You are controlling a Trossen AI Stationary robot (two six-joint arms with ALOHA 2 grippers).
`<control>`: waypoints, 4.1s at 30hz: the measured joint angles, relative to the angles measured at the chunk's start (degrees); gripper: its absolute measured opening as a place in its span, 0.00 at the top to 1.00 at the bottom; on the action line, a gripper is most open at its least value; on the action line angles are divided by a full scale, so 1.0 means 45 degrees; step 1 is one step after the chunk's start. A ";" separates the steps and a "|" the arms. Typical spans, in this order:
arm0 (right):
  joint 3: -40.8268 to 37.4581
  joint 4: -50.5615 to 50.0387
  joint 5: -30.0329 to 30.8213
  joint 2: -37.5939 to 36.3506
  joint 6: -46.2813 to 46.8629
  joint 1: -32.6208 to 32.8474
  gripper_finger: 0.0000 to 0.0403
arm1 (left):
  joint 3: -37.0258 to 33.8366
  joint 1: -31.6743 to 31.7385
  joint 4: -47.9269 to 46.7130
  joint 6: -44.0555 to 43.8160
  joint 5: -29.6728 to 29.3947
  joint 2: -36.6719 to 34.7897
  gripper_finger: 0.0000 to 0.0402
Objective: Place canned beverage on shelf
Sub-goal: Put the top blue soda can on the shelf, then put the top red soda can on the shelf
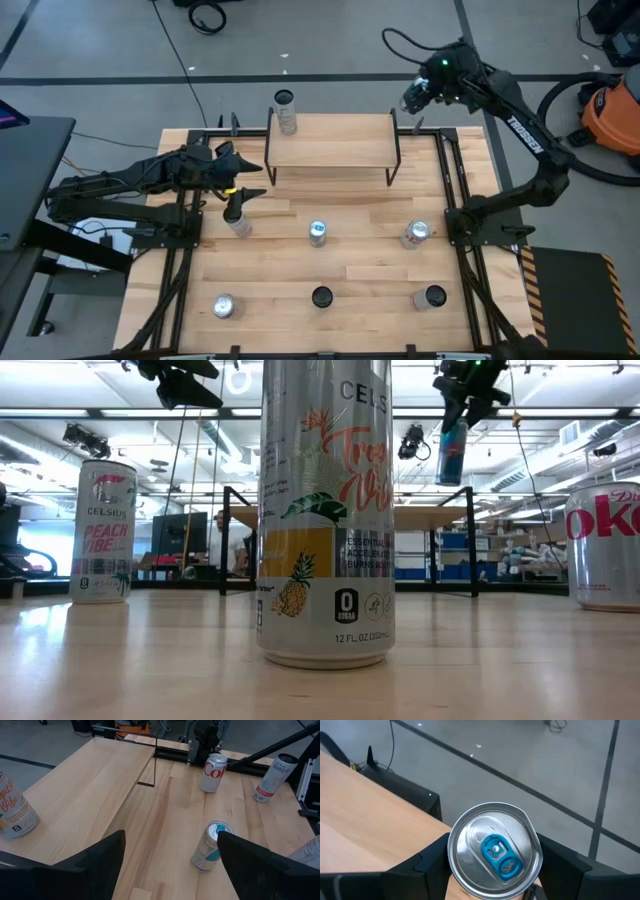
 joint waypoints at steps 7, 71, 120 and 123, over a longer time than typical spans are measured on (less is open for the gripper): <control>0.0549 -0.0162 -0.0023 0.0948 -0.0075 0.0853 0.39 | 0.0000 -0.0001 -0.0004 0.0000 0.0002 0.0000 0.21; 0.0099 -0.0046 -0.2001 0.2751 -0.1667 0.1736 0.27 | 0.0004 0.0002 -0.0015 -0.0097 -0.0002 0.0000 0.21; 0.2459 -0.1450 -0.1284 0.2698 -0.1759 0.2270 0.09 | 0.0004 0.0001 -0.0137 -0.0426 0.0001 0.0002 0.21; 0.2459 -0.1724 -0.0820 0.2698 -0.1993 0.2436 0.07 | 0.0000 0.0001 -0.0136 -0.0426 -0.0001 0.0004 0.21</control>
